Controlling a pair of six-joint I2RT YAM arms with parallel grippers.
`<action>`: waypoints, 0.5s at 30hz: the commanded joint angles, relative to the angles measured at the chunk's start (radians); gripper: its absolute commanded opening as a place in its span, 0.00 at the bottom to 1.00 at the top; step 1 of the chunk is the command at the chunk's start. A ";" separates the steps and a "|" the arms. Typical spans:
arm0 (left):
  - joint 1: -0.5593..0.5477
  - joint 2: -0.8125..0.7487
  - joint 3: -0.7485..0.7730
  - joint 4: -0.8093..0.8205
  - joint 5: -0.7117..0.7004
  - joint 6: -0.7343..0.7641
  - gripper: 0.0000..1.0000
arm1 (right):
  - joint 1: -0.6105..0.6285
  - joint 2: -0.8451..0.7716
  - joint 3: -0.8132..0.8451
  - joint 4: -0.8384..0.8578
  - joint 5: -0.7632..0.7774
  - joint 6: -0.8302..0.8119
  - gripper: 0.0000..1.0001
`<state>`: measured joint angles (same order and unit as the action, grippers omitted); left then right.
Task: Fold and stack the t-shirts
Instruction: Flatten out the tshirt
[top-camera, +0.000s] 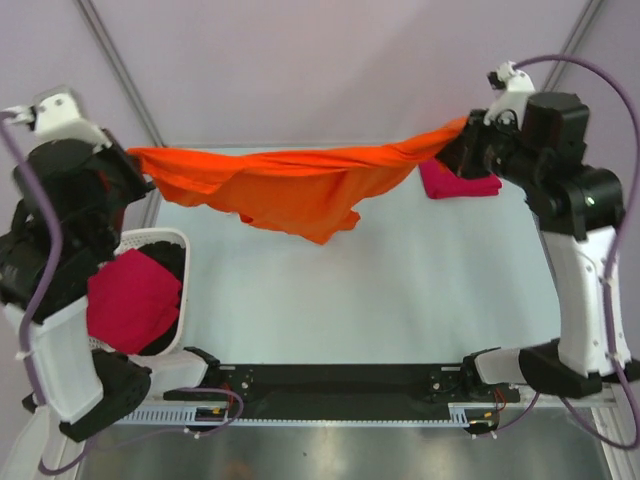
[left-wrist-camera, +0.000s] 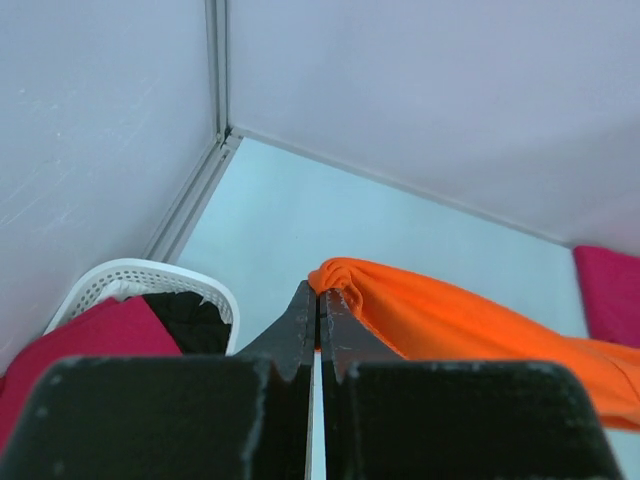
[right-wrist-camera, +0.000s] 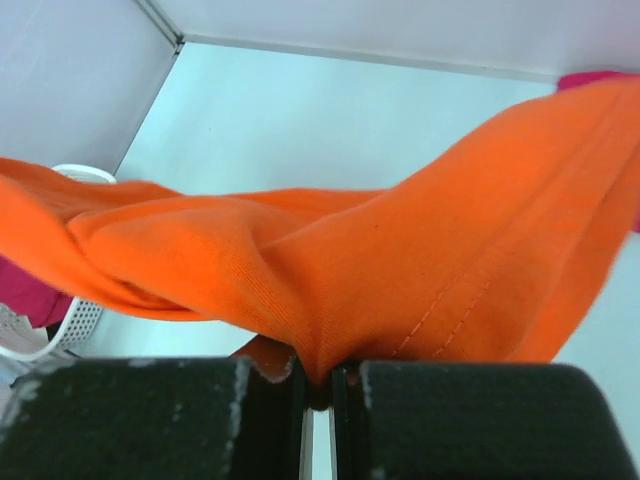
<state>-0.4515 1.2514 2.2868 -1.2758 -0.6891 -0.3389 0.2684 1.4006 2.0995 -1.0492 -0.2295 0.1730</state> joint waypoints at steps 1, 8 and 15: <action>0.000 -0.096 0.056 -0.054 0.039 0.021 0.00 | -0.006 -0.150 -0.016 -0.138 0.088 -0.007 0.05; 0.000 0.006 0.016 -0.048 0.053 -0.006 0.00 | -0.026 -0.092 -0.105 -0.115 0.041 0.019 0.05; 0.226 0.351 0.154 0.016 0.371 -0.057 0.00 | -0.103 0.259 -0.047 0.026 -0.053 0.074 0.04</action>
<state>-0.3393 1.3834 2.3875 -1.3090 -0.5243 -0.3634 0.2134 1.4452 2.0022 -1.1126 -0.2405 0.2058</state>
